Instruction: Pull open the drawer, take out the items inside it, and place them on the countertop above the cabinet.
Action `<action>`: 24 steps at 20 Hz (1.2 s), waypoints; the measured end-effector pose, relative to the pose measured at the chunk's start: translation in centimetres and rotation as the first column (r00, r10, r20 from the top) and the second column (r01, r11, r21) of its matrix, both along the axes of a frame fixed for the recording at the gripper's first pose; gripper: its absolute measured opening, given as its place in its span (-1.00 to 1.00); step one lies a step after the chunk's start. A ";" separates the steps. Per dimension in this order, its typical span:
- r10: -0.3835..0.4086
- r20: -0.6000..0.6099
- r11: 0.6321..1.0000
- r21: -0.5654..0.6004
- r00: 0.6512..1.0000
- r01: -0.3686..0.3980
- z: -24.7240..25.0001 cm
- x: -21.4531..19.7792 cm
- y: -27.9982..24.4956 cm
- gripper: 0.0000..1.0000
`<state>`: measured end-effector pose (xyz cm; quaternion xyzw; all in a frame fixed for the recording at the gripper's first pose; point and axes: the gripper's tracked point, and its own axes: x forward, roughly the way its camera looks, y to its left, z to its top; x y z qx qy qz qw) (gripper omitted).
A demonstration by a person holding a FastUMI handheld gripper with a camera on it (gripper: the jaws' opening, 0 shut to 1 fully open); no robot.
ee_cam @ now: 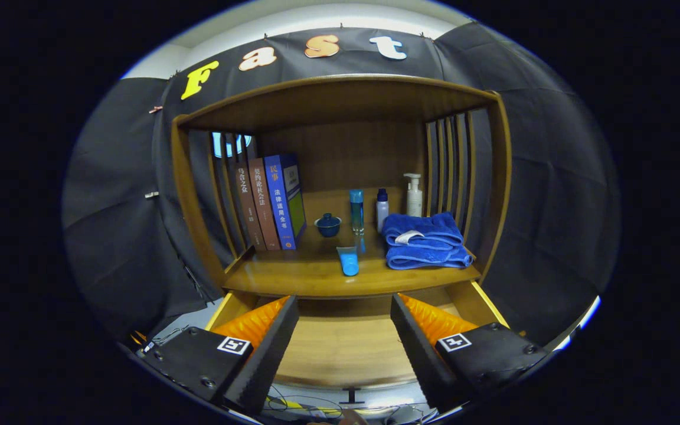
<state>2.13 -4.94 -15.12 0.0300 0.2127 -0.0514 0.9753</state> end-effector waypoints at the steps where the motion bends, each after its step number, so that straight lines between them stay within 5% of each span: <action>1: -0.001 0.020 1.000 -0.001 1.000 0.001 -0.3 -1.1 0.0 0.98; 10: -0.004 0.101 1.000 0.002 0.995 0.004 -8.1 -8.5 1.0 0.99; 17: -0.060 0.031 0.997 0.050 0.998 0.059 -14.7 -8.6 -0.7 0.99; 24: -0.049 0.036 0.999 0.015 0.998 0.049 -14.9 -6.9 -0.7 0.98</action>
